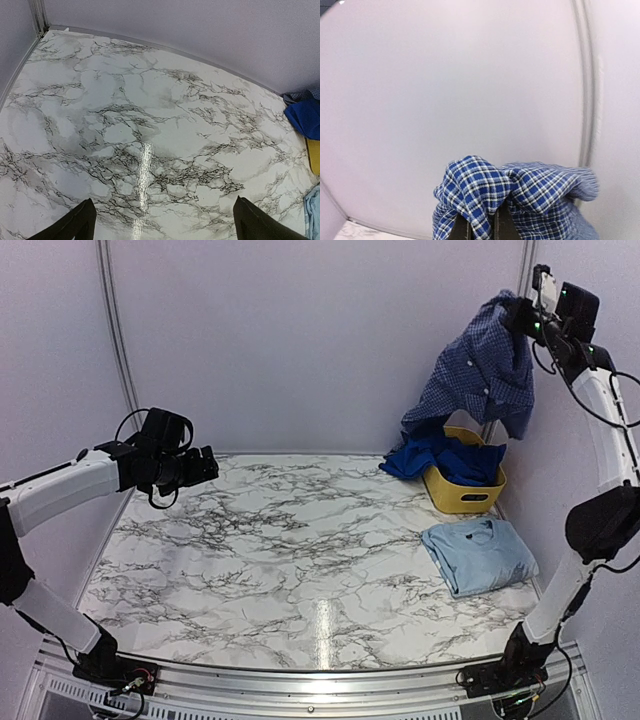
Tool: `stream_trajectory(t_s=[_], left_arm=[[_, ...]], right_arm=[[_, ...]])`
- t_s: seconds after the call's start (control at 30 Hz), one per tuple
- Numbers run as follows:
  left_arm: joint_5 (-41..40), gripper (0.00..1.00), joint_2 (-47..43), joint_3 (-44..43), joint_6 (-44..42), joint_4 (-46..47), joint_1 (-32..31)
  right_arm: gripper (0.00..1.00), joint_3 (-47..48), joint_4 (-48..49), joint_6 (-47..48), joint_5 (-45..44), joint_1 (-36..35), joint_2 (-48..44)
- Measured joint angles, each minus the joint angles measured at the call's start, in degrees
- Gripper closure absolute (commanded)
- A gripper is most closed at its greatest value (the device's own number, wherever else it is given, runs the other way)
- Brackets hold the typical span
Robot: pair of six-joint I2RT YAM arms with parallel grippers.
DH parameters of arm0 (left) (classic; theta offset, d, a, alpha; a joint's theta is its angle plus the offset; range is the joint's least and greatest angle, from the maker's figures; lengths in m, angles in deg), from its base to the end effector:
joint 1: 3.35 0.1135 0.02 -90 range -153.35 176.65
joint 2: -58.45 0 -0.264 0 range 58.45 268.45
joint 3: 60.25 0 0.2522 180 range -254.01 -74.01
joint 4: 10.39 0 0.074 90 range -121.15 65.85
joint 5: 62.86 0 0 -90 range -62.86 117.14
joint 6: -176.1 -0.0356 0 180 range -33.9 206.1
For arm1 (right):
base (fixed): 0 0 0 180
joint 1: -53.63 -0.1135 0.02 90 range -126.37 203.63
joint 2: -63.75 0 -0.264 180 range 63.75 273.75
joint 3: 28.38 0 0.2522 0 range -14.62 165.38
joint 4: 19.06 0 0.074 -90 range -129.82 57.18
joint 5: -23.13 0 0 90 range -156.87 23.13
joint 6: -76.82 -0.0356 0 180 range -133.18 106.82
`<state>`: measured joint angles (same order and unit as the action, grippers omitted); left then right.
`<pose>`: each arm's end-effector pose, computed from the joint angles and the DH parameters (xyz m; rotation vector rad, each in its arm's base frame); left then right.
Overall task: Fold and stack the mixed laundry pile
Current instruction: Pick up the crumpled shirt from the bin, then place the crumpled shirt at the center of the board.
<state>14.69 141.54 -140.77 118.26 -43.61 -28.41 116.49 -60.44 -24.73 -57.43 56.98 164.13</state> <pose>0.3007 -0.1322 0.3007 -0.2581 2.1823 -0.3276 0.3562 -0.0150 0.5558 0.0655 1.5206 0.2393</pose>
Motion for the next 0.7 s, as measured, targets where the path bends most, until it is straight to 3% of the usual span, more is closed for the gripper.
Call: stream_trajectory(t_s=[0.2, 0.47, 0.67, 0.7], left_arm=[[-0.1, 0.01, -1.4, 0.0, 0.1, 0.2, 0.0], [-0.8, 0.01, -10.6, 3.0, 2.2, 1.2, 2.1], [-1.2, 0.01, -16.7, 5.9, 2.8, 1.4, 3.8], [-1.2, 0.01, -17.4, 6.5, 2.9, 1.4, 4.0]], right_arm=[[1.0, 7.7, 8.3, -5.0, 10.3, -14.8, 3.1], [1.0, 8.8, 12.8, -10.7, 17.5, -37.9, 9.7], [1.0, 6.8, 18.8, -13.9, 17.1, -42.1, 8.4], [0.85, 4.8, 19.5, -14.2, 16.2, -41.5, 7.1]])
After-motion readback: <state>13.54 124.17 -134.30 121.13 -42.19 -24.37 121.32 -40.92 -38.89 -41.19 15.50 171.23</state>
